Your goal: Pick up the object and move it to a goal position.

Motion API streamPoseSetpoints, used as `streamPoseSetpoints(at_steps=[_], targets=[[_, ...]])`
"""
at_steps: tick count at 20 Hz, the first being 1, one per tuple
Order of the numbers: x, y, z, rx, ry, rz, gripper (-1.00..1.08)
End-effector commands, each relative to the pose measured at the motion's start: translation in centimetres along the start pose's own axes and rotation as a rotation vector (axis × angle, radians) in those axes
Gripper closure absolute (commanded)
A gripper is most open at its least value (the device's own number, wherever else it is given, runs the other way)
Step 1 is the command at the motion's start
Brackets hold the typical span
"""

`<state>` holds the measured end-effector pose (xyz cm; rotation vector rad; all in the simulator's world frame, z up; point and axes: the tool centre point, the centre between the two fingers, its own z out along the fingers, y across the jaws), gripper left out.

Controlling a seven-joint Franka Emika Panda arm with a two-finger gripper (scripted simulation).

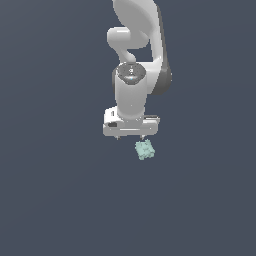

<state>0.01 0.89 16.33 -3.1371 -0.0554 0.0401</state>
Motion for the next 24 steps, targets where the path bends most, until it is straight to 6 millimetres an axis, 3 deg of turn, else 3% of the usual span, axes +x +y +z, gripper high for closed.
streamPoseSetpoints(at_steps=[1, 8, 15, 24], targets=[[0.0, 0.0, 0.0, 0.0, 0.0, 0.0, -0.92], [-0.5, -1.6, 0.8, 0.027, -0.027, -0.026, -0.92], [-0.5, -1.9, 1.1, 0.027, -0.027, -0.037, -0.92], [-0.6, -4.7, 4.3, 0.006, -0.001, -0.15, -0.92]])
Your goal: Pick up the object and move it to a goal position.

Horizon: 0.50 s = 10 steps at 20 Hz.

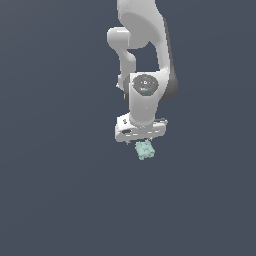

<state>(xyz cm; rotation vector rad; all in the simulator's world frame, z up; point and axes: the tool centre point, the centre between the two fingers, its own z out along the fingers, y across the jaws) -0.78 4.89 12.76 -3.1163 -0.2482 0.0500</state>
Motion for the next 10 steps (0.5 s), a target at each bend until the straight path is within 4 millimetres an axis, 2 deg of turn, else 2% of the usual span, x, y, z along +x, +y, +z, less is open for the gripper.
streamPoseSetpoints(at_steps=[1, 5, 10], targets=[[0.0, -1.1, 1.2, -0.007, 0.009, -0.043, -0.92], [0.0, -2.5, 2.7, -0.015, 0.021, -0.097, -0.92], [0.0, -3.4, 3.6, -0.019, 0.029, -0.132, -0.92]])
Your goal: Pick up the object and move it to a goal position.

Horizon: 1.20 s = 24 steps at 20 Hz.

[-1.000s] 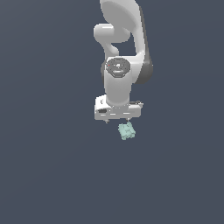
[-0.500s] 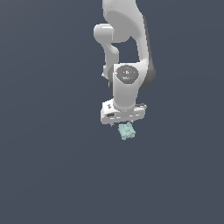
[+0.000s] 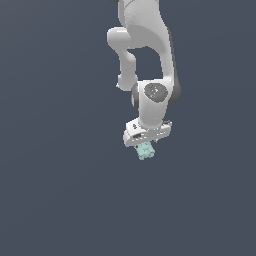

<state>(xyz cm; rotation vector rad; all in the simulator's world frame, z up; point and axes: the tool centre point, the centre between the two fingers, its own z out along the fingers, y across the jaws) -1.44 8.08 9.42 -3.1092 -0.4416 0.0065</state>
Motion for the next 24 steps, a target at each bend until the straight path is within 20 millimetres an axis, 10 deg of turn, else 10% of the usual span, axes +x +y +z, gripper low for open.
streamPoseSetpoints(at_steps=[1, 20, 21, 24], targets=[[0.0, -0.3, 0.3, -0.002, 0.004, -0.011, -0.92], [0.0, -0.2, 5.3, -0.002, 0.004, -0.012, -0.92], [0.0, -0.2, 5.3, -0.002, 0.004, -0.012, 1.08], [0.0, -0.2, 5.3, -0.002, 0.004, -0.012, 1.08]])
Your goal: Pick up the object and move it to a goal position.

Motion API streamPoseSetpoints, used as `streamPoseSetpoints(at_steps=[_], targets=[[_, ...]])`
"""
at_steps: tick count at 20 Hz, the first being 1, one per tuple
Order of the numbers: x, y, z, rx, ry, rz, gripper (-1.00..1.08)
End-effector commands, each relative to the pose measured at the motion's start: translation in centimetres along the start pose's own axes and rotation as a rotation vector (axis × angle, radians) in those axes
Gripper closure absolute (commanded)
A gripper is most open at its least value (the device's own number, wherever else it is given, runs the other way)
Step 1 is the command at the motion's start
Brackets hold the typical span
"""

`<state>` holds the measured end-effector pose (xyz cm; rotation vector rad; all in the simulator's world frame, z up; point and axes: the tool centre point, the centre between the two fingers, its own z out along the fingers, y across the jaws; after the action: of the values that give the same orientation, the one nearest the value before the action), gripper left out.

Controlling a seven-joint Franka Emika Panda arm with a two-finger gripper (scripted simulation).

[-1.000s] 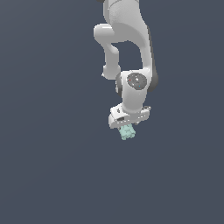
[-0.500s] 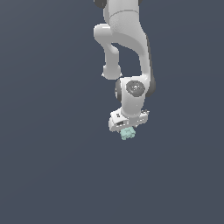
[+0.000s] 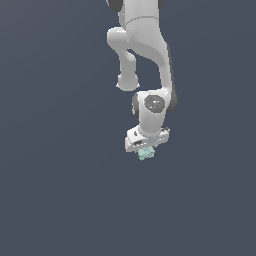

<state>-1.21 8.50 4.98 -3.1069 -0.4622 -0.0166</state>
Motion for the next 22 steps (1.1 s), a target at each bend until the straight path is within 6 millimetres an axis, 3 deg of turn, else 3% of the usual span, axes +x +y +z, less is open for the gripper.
streamPoseSetpoints(at_steps=[1, 6, 13, 17, 22], targets=[[-0.3, 0.1, 0.9, 0.001, -0.011, 0.002, 1.08], [-0.3, 0.1, 0.9, 0.001, -0.011, 0.002, 1.08], [0.0, 0.1, -1.0, 0.0, -0.001, -0.002, 1.08], [-0.1, 0.3, -2.9, 0.0, -0.001, -0.002, 1.08], [-0.1, 0.7, -6.7, 0.0, -0.002, -0.001, 1.08]])
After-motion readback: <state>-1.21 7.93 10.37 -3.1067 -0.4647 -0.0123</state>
